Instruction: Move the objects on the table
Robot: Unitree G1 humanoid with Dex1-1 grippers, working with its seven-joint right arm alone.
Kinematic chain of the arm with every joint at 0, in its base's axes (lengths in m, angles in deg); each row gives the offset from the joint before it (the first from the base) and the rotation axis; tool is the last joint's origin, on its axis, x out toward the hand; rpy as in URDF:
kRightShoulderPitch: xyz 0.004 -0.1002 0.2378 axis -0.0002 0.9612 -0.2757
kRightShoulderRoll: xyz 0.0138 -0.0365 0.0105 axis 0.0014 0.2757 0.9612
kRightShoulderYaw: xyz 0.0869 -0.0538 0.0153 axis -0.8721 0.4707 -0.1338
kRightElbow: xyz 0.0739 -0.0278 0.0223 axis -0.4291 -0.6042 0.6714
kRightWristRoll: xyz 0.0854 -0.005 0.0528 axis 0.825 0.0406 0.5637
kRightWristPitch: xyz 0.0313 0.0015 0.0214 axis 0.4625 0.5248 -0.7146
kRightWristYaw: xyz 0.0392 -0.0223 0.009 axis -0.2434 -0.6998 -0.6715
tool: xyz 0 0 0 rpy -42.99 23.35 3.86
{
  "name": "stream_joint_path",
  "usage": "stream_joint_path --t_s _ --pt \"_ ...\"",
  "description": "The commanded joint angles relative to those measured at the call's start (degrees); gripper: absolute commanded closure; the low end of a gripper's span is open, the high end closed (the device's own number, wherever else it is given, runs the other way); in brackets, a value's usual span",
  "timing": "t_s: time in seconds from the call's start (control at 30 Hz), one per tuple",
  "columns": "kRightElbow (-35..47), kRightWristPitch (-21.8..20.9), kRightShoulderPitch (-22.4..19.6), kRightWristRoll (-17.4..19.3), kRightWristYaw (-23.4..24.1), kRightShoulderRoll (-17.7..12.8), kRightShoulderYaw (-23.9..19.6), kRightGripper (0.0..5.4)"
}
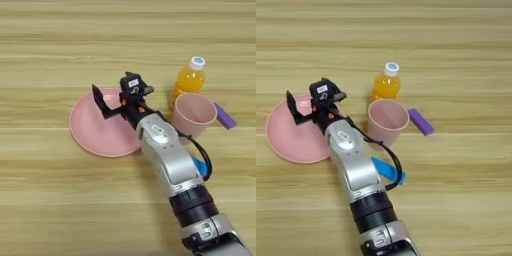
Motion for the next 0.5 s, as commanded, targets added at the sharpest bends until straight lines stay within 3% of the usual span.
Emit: stream_joint_path --t_s 0.03,0.3,0.5 --pt "5.46 -6.31 -1.04 3.14 -2.46 1.73 0.19 0.03" --pt "10.33 -13.11 1.45 7.23 -7.62 -0.85 -0.71 0.03" --pt "15.12 -17.28 2.78 7.55 -10.88 -4.86 -2.71 0.03"
